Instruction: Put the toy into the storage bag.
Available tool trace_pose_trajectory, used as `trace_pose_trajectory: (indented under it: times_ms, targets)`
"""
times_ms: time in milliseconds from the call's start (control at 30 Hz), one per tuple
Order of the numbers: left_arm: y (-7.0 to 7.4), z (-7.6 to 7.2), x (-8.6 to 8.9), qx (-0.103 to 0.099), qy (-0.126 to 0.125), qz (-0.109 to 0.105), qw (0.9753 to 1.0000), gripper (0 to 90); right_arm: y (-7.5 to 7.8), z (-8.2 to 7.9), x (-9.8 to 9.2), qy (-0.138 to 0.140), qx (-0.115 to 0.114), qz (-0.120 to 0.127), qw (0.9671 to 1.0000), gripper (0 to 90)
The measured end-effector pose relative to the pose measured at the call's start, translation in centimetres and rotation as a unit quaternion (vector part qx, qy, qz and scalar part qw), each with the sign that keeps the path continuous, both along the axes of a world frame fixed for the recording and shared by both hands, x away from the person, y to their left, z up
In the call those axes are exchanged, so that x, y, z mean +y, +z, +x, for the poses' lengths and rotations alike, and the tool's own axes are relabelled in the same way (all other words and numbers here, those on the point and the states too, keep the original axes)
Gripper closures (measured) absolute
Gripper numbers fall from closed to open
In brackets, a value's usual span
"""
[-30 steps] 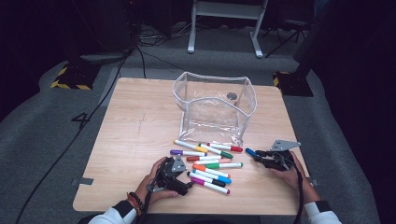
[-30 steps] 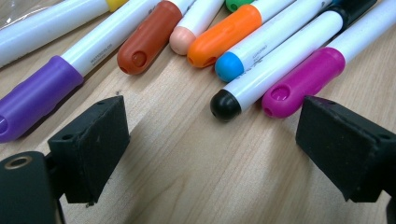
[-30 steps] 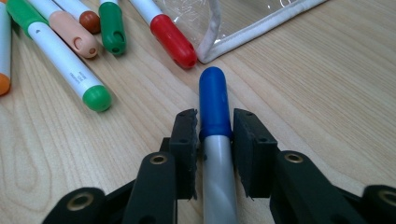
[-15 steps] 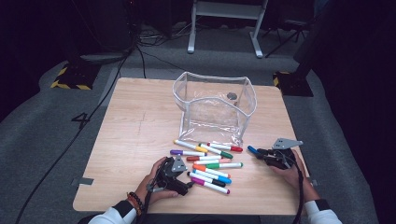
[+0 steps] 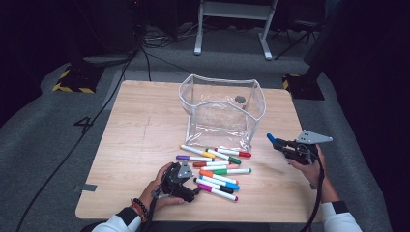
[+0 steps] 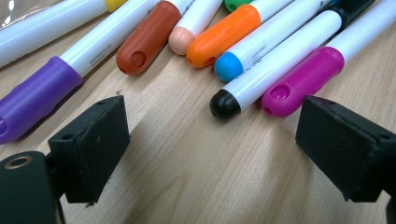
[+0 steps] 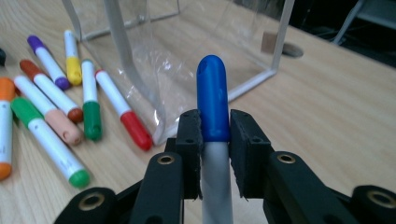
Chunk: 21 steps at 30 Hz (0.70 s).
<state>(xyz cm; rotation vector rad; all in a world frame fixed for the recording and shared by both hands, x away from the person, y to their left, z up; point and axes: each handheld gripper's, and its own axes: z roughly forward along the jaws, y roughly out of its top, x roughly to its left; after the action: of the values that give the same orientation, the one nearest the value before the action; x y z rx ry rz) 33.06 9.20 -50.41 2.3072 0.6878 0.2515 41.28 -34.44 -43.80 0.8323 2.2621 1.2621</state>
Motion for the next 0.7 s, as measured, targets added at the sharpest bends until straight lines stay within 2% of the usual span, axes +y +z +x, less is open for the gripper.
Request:
trace_pose_trajectory:
  times_ms: [233, 267, 300, 333, 433, 467, 500, 700]
  targets:
    - [0.0, 0.0, 0.1, 0.000, -0.002, 0.001, 1.0000, 10.0, 4.5, 0.5, 0.3, 0.003, -0.046, 0.013, 0.9988, 74.6]
    - [0.0, 0.0, 0.1, 0.000, -0.002, 0.001, 1.0000, 10.0, 4.5, 0.5, 0.3, 0.003, -0.046, 0.013, 0.9988, 74.6]
    - [0.0, 0.0, 0.2, 0.000, -0.002, 0.000, 1.0000, 10.0, 6.0, 0.8, 0.6, 0.004, -0.058, 0.014, 0.9982, 74.6]
    - [0.0, 0.0, 0.2, 0.000, -0.002, 0.000, 1.0000, 10.0, 6.5, 0.9, 0.7, 0.004, -0.063, 0.013, 0.9979, 74.6]
    - [0.0, 0.1, 0.2, -0.001, -0.002, 0.000, 1.0000, 10.0, 8.4, 1.4, 1.1, 0.005, -0.076, 0.016, 0.9969, 74.6]
    - [0.0, 0.1, 0.2, -0.001, -0.002, 0.000, 1.0000, 10.0, 8.4, 1.4, 1.1, 0.005, -0.076, 0.016, 0.9969, 74.6]
    - [0.0, 0.1, 0.2, 0.000, -0.003, 0.000, 1.0000, 10.0, 9.8, 1.7, 1.3, 0.006, -0.087, 0.018, 0.9961, 74.6]
    - [0.0, 0.1, 0.2, 0.000, -0.003, 0.000, 1.0000, 10.0, 12.9, 2.3, 1.9, 0.010, -0.108, 0.024, 0.9938, 74.6]
